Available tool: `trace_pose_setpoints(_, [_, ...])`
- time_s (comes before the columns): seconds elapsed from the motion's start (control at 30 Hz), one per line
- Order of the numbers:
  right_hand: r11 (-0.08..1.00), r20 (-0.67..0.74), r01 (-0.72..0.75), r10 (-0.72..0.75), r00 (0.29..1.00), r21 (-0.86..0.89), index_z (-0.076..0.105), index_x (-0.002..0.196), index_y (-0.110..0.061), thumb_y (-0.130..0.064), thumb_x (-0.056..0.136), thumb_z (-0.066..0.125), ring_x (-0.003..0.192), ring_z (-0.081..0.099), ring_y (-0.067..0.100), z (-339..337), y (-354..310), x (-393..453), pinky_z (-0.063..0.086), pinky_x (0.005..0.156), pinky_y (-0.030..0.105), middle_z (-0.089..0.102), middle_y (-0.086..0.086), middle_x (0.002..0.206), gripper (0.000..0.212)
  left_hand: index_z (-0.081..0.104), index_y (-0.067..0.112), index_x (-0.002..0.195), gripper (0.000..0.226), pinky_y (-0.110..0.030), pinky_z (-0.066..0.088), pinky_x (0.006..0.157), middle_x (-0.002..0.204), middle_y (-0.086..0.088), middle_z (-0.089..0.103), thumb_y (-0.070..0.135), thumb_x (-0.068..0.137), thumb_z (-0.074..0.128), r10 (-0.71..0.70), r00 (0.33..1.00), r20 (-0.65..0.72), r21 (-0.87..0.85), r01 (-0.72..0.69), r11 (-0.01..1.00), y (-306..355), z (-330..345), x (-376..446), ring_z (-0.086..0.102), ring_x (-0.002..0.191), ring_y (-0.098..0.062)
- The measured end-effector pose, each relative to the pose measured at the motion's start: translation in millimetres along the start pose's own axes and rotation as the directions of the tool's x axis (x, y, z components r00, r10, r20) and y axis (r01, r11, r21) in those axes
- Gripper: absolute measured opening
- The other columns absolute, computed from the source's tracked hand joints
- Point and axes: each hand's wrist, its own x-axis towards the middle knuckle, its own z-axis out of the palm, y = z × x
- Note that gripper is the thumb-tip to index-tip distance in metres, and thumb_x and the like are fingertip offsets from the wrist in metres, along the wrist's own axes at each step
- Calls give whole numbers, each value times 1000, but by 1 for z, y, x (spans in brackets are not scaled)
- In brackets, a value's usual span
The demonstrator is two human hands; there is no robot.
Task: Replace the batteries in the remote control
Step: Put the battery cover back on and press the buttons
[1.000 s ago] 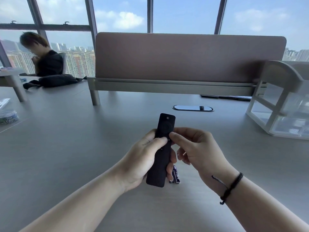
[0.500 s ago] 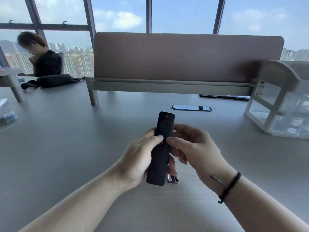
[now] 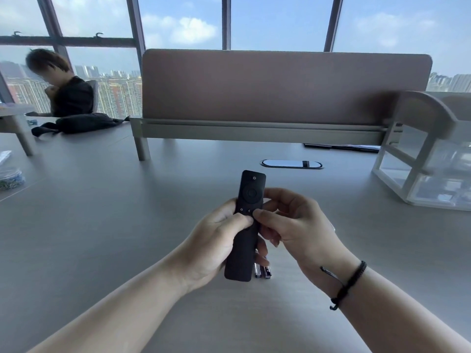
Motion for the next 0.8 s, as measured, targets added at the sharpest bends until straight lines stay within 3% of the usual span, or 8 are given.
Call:
trace_pose_setpoints(0.2, [999,-19,6,-7,1000,-42,74,101,-14,5,86,65,45,48,13,-1,3,2,36,45,26,58,9,62,25,57,-3,117,28,-43,56,59,79,-18,67,0,100,36,-14,1000,-18,-12,13,1000,3,2,0,59,63,-30])
trace_pose_setpoints(0.4, [999,-6,-31,31,1000,-44,75,96,-19,-1,86,67,45,51,10,-1,5,3,37,47,25,64,0,62,22,59,-1,109,24,-39,53,55,79,-21,65,0,98,37,-18,999,-33,-16,18,1000,2,-1,2,59,60,-30])
trace_pose_setpoints(0.53, [999,1,-31,31,1000,-34,75,102,-16,-2,87,67,46,49,13,-2,5,3,37,47,26,63,4,67,22,59,-1,113,26,-40,54,56,83,-23,66,1,93,43,-25,1000,17,-37,25,999,3,-2,2,61,63,-31])
trace_pose_setpoints(0.63, [999,-14,-47,47,999,-20,75,101,-16,-2,86,67,46,49,15,-3,6,3,36,49,29,64,7,72,23,60,0,118,41,-42,55,61,89,-26,64,2,81,44,-57,996,65,-56,61,997,3,-4,2,60,69,-32])
trace_pose_setpoints(0.8, [998,-17,-62,62,998,-32,75,103,-15,-1,86,66,48,48,20,-2,8,4,36,50,30,65,6,70,24,57,-4,119,41,-42,56,63,87,-23,64,1,80,44,-60,996,71,-38,63,997,1,-3,3,61,70,-29])
